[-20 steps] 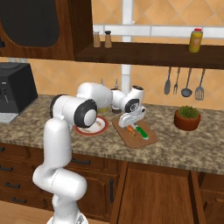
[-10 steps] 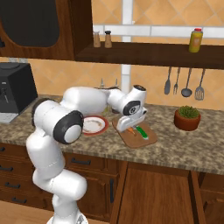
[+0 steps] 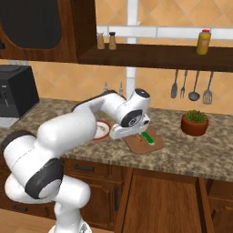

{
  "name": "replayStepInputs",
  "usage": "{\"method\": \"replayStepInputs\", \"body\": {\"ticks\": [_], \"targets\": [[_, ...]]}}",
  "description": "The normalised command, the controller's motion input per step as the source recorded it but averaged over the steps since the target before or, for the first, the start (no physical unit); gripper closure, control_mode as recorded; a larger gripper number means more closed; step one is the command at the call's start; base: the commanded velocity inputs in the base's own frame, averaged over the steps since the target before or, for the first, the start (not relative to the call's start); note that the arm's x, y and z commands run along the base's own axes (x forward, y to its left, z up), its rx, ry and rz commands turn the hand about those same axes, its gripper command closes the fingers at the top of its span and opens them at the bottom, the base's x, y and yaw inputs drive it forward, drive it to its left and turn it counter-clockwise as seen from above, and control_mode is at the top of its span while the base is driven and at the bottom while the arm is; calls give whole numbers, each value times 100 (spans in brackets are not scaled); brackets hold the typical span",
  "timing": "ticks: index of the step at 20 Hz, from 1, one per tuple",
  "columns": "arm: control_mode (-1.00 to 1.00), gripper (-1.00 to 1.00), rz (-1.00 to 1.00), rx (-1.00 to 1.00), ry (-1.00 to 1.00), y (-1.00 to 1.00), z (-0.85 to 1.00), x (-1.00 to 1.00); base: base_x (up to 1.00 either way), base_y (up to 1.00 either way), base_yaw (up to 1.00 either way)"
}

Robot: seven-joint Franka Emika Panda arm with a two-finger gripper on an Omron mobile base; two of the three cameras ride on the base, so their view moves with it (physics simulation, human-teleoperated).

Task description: Pick up the knife from the drawer and place it on the cutting board. Then place the meat from the plate to the cutting board.

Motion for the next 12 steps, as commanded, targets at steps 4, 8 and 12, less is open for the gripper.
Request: {"method": "replayStepInputs", "body": {"ticks": [4, 8, 12], "targets": [[-100, -100, -3, 10, -10, 51, 52, -29, 0, 0, 0], [-100, -100, 0, 3, -17, 47, 59, -72, 0, 0, 0], [-100, -100, -2, 0, -7, 15, 13, -80, 0, 0, 0]]}}
